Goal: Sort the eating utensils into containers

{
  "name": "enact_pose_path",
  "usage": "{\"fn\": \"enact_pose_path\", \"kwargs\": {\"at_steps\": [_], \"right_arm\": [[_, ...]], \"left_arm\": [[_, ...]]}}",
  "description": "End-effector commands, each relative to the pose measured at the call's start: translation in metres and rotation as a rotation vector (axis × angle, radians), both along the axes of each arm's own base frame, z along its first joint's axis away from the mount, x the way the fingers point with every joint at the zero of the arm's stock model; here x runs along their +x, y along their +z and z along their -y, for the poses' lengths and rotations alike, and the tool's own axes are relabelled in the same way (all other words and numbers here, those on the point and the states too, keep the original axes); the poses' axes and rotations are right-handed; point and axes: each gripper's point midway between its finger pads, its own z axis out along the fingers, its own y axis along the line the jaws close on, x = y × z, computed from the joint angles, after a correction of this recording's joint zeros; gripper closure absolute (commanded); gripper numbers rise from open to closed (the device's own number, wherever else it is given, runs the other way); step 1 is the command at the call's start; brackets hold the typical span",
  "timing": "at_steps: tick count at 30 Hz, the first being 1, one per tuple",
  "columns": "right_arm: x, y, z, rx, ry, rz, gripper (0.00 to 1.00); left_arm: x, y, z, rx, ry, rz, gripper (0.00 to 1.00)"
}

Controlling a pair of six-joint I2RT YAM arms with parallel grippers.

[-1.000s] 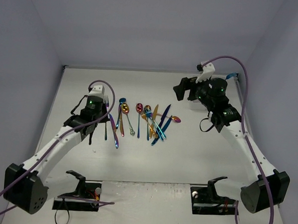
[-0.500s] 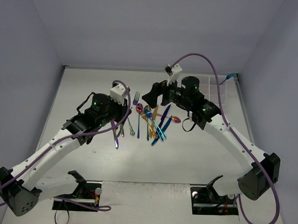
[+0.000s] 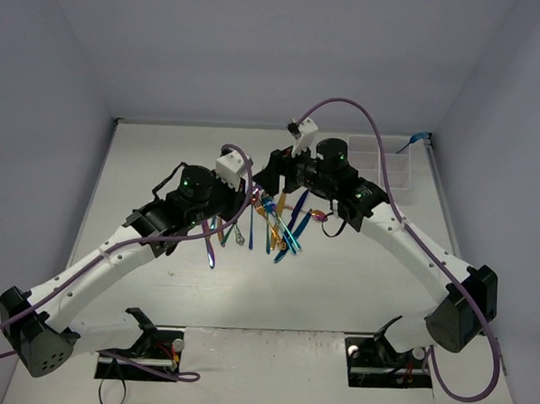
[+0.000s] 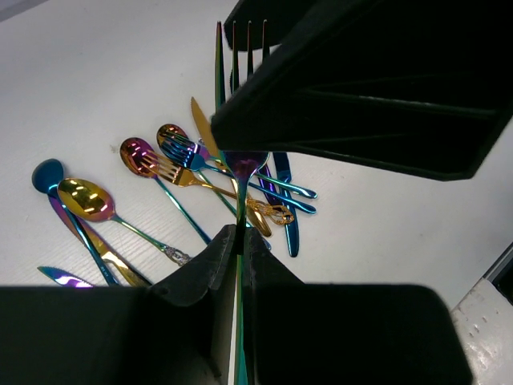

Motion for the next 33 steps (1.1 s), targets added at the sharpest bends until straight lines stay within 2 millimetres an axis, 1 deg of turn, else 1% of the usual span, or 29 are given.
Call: {"fn": "enact_pose_path", "kwargs": {"at_steps": [1, 2, 4, 5, 6, 7, 9, 14, 16, 17, 18, 19, 21, 23, 25, 26, 29, 31, 32, 33], "right_arm": [[0.004, 0.025, -0.007, 0.051, 0.000, 0.071, 0.57], [0.004, 0.023, -0.007, 0.051, 0.000, 0.066, 0.62], [0.003, 0.020, -0.007, 0.046, -0.002, 0.061, 0.71], [0.003, 0.019, -0.006, 0.045, -0.003, 0.059, 0.79], [0.004, 0.016, -0.005, 0.038, -0.008, 0.058, 0.89], [0.006, 0.014, -0.003, 0.030, -0.017, 0.060, 0.94], [0.008, 0.012, 0.000, 0.018, -0.036, 0.066, 1.00], [0.014, 0.009, 0.006, 0.000, -0.054, 0.078, 1.00], [0.021, 0.011, 0.015, -0.012, -0.089, 0.098, 1.00], [0.026, 0.013, 0.020, -0.019, -0.112, 0.110, 1.00], [0.031, 0.016, 0.026, -0.021, -0.131, 0.120, 1.00], [0.035, 0.019, 0.031, -0.024, -0.149, 0.130, 1.00], [0.045, 0.024, 0.044, -0.031, -0.193, 0.152, 1.00], [0.057, 0.029, 0.061, -0.042, -0.245, 0.171, 1.00], [0.070, 0.039, 0.081, -0.049, -0.304, 0.197, 1.00], [0.079, 0.044, 0.097, -0.060, -0.349, 0.215, 1.00], [0.111, 0.066, 0.159, -0.113, -0.530, 0.288, 1.00], [0.128, 0.079, 0.200, -0.144, -0.633, 0.324, 1.00], [0.139, 0.085, 0.227, -0.150, -0.701, 0.332, 1.00], [0.148, 0.087, 0.256, -0.179, -0.764, 0.340, 1.00]], "left_arm": [[0.008, 0.044, 0.014, -0.070, -0.029, 0.122, 1.00], [0.008, 0.043, 0.014, -0.068, -0.031, 0.123, 1.00], [0.009, 0.044, 0.015, -0.069, -0.029, 0.125, 1.00], [0.009, 0.044, 0.015, -0.072, -0.032, 0.127, 1.00], [0.010, 0.043, 0.016, -0.072, -0.032, 0.127, 1.00], [0.011, 0.043, 0.016, -0.071, -0.028, 0.130, 1.00], [0.014, 0.042, 0.015, -0.065, -0.019, 0.130, 1.00], [0.017, 0.039, 0.015, -0.058, -0.006, 0.131, 1.00], [0.019, 0.038, 0.012, -0.059, 0.022, 0.126, 0.81], [0.022, 0.037, 0.009, -0.057, 0.044, 0.124, 0.73], [0.024, 0.035, 0.007, -0.054, 0.062, 0.122, 0.57], [0.026, 0.033, 0.005, -0.051, 0.080, 0.120, 0.44], [0.029, 0.029, 0.000, -0.044, 0.119, 0.113, 0.32], [0.032, 0.025, -0.007, -0.035, 0.164, 0.108, 0.23], [0.036, 0.020, -0.017, -0.024, 0.225, 0.102, 0.18], [0.037, 0.017, -0.021, -0.018, 0.251, 0.092, 0.17], [0.042, 0.001, -0.050, 0.010, 0.403, 0.041, 0.17], [0.046, -0.015, -0.072, 0.033, 0.494, -0.003, 0.16], [0.044, -0.021, -0.078, 0.030, 0.519, -0.034, 0.16], [0.043, -0.030, -0.089, 0.039, 0.555, -0.063, 0.15]]}}
